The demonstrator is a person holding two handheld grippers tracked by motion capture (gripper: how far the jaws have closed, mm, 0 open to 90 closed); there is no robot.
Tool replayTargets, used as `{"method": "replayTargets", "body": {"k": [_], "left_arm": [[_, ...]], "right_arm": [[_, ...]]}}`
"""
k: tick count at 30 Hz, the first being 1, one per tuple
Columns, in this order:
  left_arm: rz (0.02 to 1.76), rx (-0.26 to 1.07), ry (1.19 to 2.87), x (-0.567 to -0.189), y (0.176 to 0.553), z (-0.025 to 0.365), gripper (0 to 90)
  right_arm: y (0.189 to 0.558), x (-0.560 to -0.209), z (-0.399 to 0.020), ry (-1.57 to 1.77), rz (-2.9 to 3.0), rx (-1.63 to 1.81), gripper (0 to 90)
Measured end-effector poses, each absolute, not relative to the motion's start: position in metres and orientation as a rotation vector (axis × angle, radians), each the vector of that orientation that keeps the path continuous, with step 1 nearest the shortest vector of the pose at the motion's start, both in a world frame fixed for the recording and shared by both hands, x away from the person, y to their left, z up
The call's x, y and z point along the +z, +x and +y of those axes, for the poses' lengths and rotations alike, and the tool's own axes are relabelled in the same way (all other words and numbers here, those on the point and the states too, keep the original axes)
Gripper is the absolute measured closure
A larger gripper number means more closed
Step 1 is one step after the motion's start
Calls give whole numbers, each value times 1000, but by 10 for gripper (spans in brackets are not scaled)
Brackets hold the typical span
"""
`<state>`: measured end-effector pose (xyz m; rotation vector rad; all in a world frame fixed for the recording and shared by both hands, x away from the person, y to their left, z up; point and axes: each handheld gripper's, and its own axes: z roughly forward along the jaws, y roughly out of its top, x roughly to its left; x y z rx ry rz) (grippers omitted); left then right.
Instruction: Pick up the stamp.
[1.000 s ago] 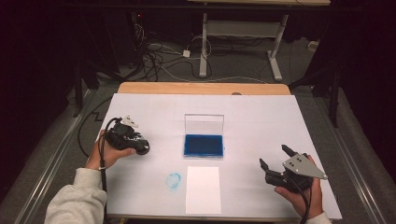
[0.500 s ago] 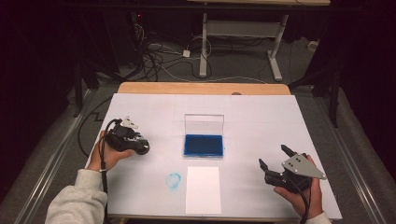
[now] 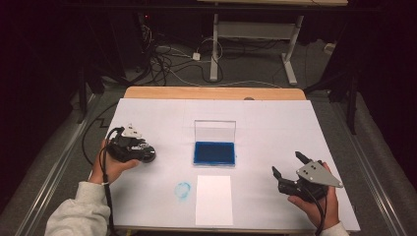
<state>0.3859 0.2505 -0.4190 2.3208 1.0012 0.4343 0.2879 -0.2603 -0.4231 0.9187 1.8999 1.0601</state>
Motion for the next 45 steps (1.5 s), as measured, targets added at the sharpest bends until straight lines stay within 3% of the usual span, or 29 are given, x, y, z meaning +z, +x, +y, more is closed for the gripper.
{"method": "replayTargets", "body": {"k": [45], "left_arm": [[931,488,2236,-402,360,253,548]], "right_arm": [[297,-424,-252,904,1918,1067,161]]}}
